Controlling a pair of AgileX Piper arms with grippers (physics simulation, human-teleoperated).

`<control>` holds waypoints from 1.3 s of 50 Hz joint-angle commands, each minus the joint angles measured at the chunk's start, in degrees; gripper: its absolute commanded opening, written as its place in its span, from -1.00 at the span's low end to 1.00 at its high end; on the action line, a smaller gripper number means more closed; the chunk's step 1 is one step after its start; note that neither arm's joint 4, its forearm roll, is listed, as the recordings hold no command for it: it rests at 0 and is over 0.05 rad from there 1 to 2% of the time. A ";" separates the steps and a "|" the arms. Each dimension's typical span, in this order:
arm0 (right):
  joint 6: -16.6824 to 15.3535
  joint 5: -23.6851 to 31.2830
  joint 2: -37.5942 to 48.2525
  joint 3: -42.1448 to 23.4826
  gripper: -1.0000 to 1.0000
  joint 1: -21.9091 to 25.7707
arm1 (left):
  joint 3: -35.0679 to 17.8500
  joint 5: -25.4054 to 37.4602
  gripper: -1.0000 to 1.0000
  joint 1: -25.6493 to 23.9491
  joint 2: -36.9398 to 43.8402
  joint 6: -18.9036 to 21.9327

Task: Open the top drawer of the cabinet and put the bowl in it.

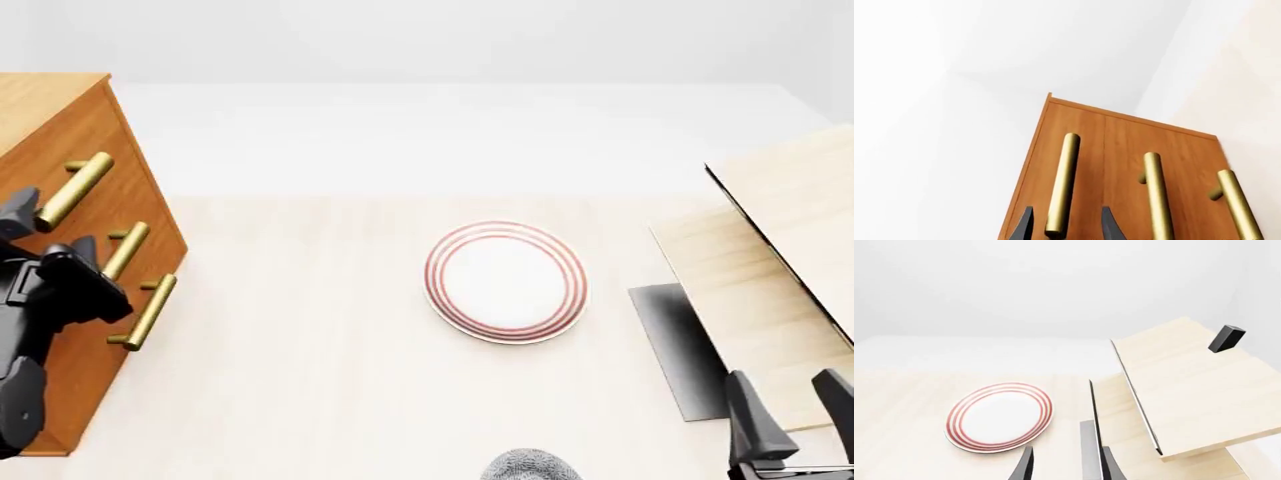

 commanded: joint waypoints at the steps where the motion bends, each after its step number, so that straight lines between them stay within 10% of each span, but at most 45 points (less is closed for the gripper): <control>1: -0.04 -0.05 0.05 0.02 1.00 0.01 | 0.06 -0.93 1.00 1.65 0.71 -0.31; 14: -0.10 -0.24 0.30 0.03 1.00 0.06 | -0.32 -1.12 1.00 2.09 1.34 -0.28; 15: -0.12 -0.23 0.27 0.03 1.00 0.06 | -0.37 -1.09 -1.00 2.03 1.12 -0.22; 65: -0.32 0.11 0.24 0.04 1.00 0.23 | 1.69 -1.62 -1.00 -8.80 -3.67 3.01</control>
